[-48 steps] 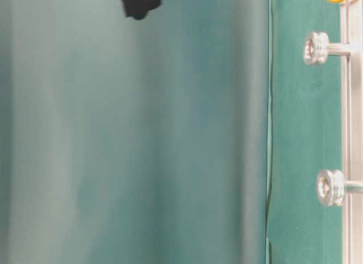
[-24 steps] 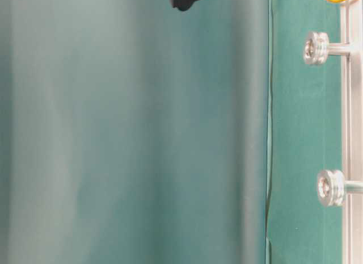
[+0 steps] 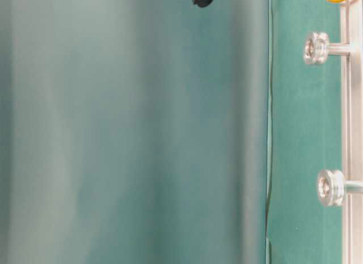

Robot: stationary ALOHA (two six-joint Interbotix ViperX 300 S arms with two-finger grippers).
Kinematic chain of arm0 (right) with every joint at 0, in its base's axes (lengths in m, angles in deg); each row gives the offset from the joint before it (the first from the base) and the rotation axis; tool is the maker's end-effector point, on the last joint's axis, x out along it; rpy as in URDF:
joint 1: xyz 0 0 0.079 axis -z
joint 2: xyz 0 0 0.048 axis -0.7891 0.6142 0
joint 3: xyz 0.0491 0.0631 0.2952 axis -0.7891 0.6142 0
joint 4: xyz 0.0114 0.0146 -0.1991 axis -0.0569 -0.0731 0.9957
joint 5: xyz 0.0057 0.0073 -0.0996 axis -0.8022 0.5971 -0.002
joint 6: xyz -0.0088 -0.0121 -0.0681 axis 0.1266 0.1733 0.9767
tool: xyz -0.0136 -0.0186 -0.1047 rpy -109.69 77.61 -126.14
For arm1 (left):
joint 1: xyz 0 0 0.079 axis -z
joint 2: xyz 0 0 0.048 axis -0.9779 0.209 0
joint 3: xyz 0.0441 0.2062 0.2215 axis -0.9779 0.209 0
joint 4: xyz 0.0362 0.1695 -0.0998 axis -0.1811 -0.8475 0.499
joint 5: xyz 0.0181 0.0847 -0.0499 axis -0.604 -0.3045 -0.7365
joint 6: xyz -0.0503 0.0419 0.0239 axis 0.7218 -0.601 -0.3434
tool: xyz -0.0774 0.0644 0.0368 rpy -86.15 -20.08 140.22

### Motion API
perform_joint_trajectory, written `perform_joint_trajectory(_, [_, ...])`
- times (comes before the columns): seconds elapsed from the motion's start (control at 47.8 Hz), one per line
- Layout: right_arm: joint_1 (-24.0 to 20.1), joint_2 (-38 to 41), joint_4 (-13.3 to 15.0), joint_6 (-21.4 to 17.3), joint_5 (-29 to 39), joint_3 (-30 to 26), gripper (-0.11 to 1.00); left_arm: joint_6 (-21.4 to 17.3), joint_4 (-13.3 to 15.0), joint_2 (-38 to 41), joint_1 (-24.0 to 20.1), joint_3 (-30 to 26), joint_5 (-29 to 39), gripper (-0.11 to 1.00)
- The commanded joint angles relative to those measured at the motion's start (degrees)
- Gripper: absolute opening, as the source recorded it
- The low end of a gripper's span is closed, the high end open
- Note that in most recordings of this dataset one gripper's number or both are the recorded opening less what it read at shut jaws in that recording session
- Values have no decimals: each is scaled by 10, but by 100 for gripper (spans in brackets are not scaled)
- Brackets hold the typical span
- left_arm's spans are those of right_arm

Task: Hook the rubber onto the shaft.
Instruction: 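Close the right gripper on the band's near side and lift it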

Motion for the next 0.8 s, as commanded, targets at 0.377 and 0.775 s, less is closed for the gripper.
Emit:
perform_joint_trajectory(0.377, [0, 11, -2, 0, -25, -4, 96, -1, -2, 4, -1, -17, -4, 0])
perform_joint_trajectory(0.775, [0, 11, 3, 0, -26, -4, 41, -1, -2, 4, -1, -18, -4, 0])
